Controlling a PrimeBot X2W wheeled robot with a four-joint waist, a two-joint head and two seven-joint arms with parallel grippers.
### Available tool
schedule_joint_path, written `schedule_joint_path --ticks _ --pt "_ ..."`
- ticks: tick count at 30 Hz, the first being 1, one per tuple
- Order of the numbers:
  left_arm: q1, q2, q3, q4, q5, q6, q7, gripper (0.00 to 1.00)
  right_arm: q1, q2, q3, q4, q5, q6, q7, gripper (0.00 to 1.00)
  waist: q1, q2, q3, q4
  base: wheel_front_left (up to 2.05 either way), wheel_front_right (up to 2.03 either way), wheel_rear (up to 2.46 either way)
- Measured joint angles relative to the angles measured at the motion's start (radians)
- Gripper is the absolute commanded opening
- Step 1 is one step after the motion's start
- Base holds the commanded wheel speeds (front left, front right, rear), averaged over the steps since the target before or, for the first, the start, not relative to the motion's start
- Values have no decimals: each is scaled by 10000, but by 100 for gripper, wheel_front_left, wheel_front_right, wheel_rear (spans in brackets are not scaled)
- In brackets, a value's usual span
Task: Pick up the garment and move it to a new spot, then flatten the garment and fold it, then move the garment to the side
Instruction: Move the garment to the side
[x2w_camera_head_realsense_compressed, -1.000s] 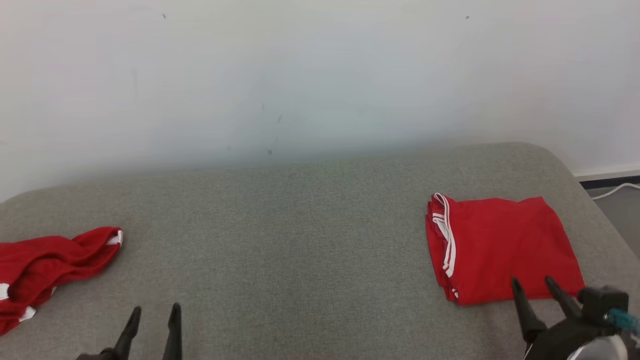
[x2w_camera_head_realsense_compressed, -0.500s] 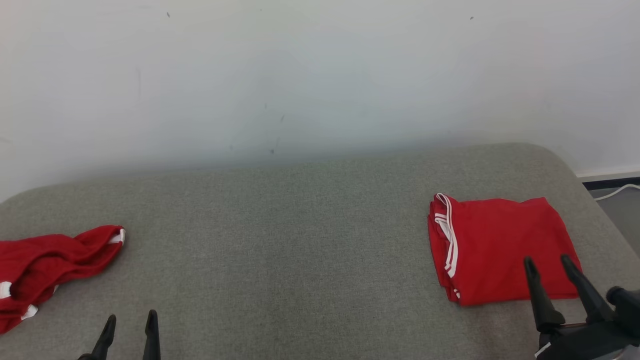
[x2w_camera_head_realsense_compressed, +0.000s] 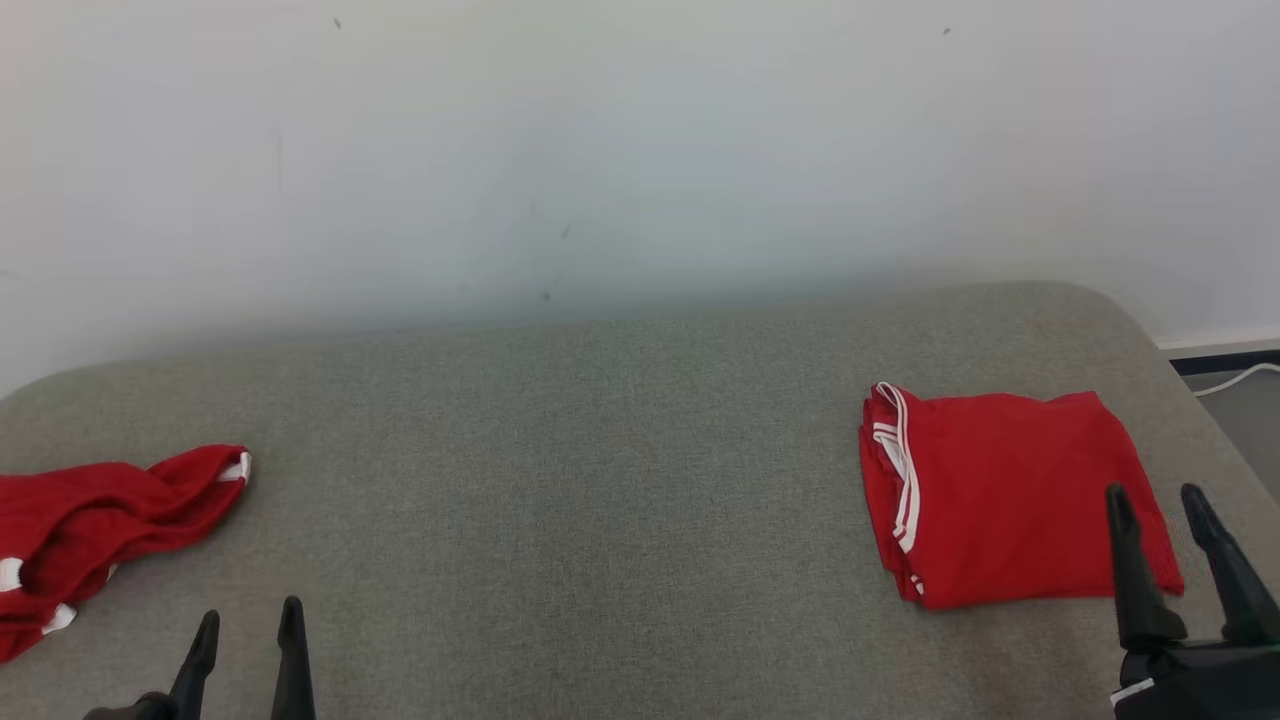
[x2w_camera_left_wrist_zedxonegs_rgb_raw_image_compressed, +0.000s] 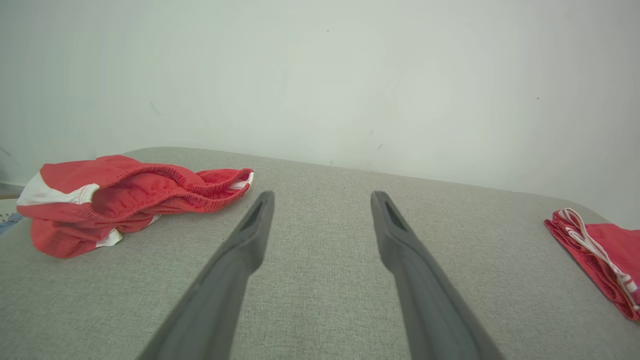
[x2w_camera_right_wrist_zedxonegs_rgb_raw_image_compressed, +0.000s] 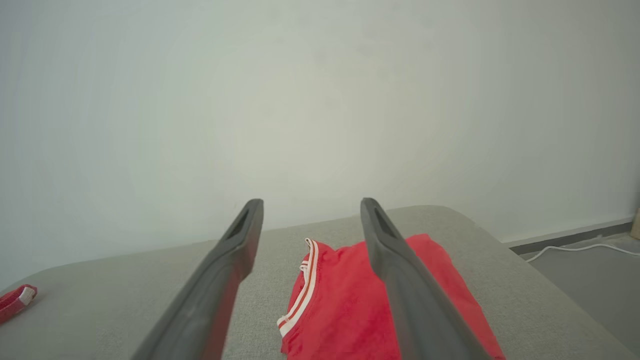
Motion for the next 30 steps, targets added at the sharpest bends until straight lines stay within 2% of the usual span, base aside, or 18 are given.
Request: schedule_joint_path --ticks 3,6,13,25,30 --pt "-5 -54 -36 -123 2 0 90 100 179 -63 -61 -23 19 19 0 100 1 0 54 15 0 0 0" --pt "-11 -48 -65 -178 42 2 203 100 194 -286 15 -17 -19 180 0 100 1 0 99 38 0 0 0" --pt "-20 36 81 -288 449 0 414 100 311 -773 71 -75 -667 165 0 100 1 0 155 85 0 0 0" --pt "-12 -186 378 -589 447 0 715 100 390 -543 -405 -311 -245 130 0 100 1 1 296 76 0 0 0" --pt "3 -353 704 -788 328 0 717 100 334 -8 -817 -458 631 180 0 100 1 1 383 50 0 0 0"
